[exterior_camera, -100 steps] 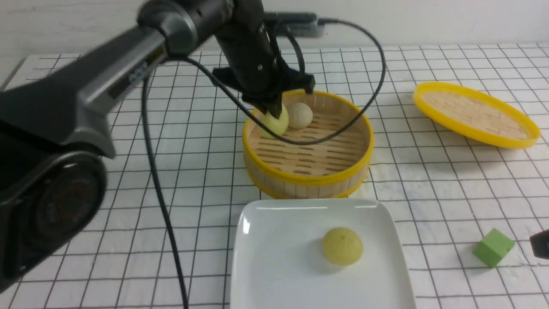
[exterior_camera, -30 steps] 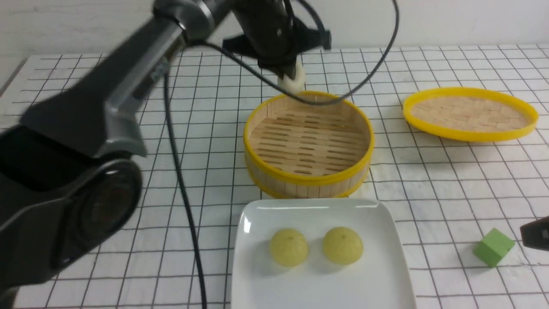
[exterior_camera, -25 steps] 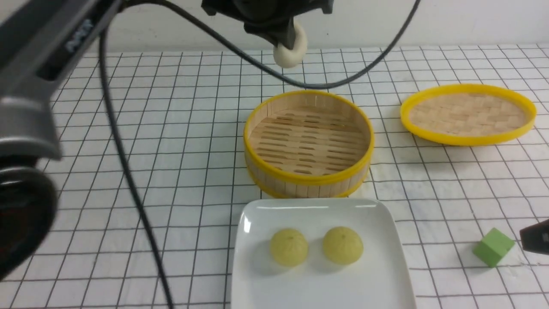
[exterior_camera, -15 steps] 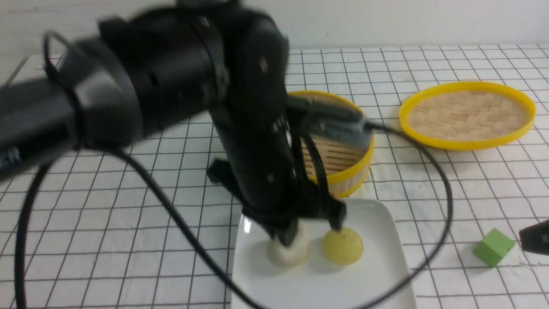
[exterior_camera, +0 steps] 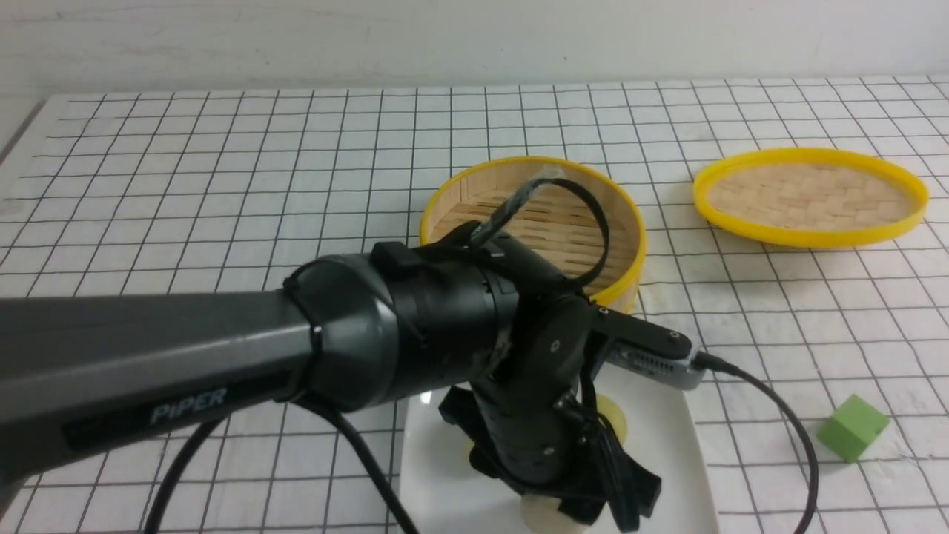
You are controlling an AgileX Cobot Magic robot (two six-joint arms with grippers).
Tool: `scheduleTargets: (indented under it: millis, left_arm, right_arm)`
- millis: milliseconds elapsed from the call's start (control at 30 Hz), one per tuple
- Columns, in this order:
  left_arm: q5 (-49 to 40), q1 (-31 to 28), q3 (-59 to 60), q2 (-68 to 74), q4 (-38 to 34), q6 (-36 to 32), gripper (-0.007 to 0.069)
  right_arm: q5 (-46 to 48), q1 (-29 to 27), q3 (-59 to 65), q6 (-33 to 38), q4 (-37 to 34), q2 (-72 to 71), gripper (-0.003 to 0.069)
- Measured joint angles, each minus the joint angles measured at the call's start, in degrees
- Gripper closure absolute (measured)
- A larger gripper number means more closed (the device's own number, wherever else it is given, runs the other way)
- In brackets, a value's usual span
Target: Put the steamed buns into the plate on the white-black tablecloth.
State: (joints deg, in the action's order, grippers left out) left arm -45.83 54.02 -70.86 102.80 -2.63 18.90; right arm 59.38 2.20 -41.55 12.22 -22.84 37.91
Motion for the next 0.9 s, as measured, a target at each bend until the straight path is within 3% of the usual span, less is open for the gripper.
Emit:
scheduleTargets:
  millis: [167, 333, 367, 533, 767, 900]
  left_arm:
    - [-0.05, 0.0, 0.0, -0.39, 0.29, 0.11, 0.0127]
    - [-0.31, 0.0, -0.11, -0.45, 0.89, 0.11, 0.0136]
    - [-1.06, 0.0, -0.73, -0.45, 1.28, 0.11, 0.016]
    - [-3.89, 0.0, -3.49, -0.45, 2.94, 0.11, 0.0277]
    - [-6.41, 0.0, -5.7, -0.45, 4.58, 0.11, 0.0526]
    - [-6.82, 0.0, -5.72, -0.45, 4.74, 0.11, 0.0598]
  right_arm:
    - [0.55, 0.0, 1.03, -6.21, 10.05, -17.22, 0.0673]
    - [-11.84, 0.0, 8.09, -9.06, 12.52, -32.45, 0.0672]
    - [-20.22, 0.0, 12.93, -7.78, 10.69, -36.88, 0.0671]
    - [-33.43, 0.0, 22.69, -4.78, 4.68, -38.68, 0.067]
    - [-37.21, 0.0, 26.37, -4.22, 4.92, -38.68, 0.0667]
    - [-37.13, 0.0, 26.37, -4.22, 7.38, -38.68, 0.0666]
